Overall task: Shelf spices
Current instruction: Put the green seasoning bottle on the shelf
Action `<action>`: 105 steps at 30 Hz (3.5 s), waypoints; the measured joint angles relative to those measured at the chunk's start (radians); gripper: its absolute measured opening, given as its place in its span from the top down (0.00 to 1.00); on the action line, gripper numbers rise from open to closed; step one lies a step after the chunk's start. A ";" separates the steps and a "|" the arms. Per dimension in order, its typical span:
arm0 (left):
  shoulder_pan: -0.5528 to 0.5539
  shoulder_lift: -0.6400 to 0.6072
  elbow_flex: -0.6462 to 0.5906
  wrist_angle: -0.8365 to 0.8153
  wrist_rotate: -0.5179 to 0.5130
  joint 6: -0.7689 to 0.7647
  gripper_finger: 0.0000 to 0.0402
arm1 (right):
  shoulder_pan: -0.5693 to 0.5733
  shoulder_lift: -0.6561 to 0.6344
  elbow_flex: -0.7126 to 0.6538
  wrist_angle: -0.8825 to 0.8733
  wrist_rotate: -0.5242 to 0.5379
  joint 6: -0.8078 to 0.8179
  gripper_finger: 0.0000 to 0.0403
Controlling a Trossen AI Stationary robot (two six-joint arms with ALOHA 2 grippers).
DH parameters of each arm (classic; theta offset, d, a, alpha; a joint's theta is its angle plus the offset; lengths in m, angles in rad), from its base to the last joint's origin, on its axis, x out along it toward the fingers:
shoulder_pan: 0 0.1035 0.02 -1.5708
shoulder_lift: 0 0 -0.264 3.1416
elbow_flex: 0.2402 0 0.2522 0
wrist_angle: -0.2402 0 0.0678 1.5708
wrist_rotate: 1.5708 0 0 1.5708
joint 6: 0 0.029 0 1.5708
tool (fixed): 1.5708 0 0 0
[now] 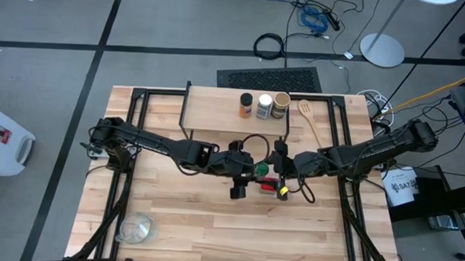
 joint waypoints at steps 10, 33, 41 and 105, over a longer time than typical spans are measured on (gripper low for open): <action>0.003 -0.035 -0.002 -0.026 0.009 0.006 0.48 | 0.022 -0.144 0.002 -0.172 0.098 0.021 0.21; 0.324 -0.355 0.000 -0.102 0.051 0.271 0.47 | 0.116 -0.234 0.001 -0.279 0.181 0.067 0.22; 0.541 -0.312 -0.074 -0.080 0.265 0.286 0.47 | 0.121 -0.233 0.000 -0.280 0.177 0.071 0.22; 0.717 -0.225 -0.394 0.323 0.578 0.366 0.47 | 0.151 -0.233 0.000 -0.286 0.177 0.101 0.22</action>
